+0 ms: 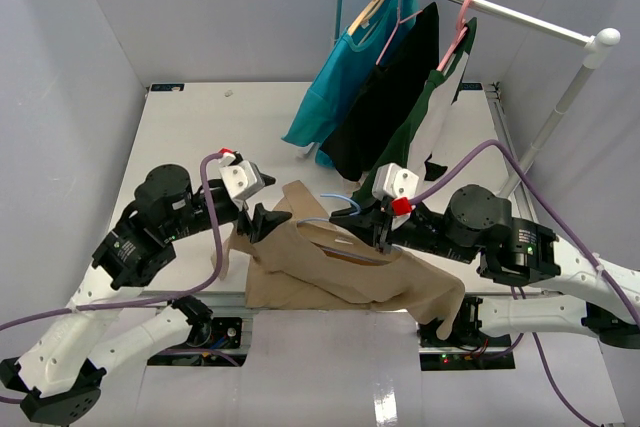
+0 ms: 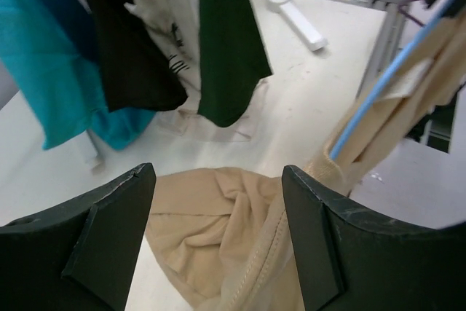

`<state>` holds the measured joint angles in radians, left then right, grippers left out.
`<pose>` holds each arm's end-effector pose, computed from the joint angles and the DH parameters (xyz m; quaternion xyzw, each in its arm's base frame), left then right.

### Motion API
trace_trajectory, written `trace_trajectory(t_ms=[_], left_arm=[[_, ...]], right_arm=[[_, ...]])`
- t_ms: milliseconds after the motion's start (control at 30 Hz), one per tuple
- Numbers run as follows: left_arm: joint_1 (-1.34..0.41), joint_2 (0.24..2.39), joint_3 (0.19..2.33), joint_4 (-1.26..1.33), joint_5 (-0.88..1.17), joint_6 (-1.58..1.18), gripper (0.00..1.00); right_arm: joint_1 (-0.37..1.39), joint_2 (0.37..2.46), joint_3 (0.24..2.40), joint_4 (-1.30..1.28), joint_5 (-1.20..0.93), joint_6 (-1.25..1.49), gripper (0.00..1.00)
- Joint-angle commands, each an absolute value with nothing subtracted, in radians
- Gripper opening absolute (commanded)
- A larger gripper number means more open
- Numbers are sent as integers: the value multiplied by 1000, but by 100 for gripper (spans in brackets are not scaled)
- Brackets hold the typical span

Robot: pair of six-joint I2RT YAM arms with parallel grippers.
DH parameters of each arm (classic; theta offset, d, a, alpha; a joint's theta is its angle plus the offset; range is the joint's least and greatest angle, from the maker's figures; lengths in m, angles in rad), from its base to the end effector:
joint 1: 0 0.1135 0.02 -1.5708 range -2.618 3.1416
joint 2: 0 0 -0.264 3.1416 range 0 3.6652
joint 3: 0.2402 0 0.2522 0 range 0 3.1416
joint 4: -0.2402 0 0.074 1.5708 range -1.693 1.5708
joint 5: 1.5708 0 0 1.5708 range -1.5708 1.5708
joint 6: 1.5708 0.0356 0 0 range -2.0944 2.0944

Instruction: Place the t-shirt on the hanger

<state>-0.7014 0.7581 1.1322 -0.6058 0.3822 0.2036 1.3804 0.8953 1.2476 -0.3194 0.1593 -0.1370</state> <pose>0.0973 -0.0996 0.4158 0.4426 0.6408 -0.2944 0.5539 0.0383 0.1690 0.4640 -0.4354 0.5424 0.3722 0.6146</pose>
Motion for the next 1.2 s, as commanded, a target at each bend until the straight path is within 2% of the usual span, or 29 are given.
trace_trajectory(t_ms=[0, 567, 867, 967, 1067, 1133, 1167], left_arm=[[-701, 741, 1149, -583, 586, 237, 81], [-701, 798, 1239, -580, 700, 223, 82], [-701, 837, 1204, -561, 771, 231, 77], [-701, 849, 1199, -563, 781, 233, 70], [-701, 857, 1199, -562, 818, 236, 58], [-701, 868, 1206, -562, 834, 231, 33], [-701, 872, 1211, -561, 846, 230, 24]], right_arm=[[1378, 889, 1296, -228, 136, -133, 8], [1378, 953, 1271, -180, 118, -115, 8], [1378, 994, 1273, -139, 78, -103, 8], [1378, 1003, 1270, -128, 71, -101, 8], [1379, 1006, 1269, -124, 64, -100, 8], [1378, 1009, 1269, -125, 52, -96, 8], [1378, 1010, 1268, -125, 48, -94, 8]])
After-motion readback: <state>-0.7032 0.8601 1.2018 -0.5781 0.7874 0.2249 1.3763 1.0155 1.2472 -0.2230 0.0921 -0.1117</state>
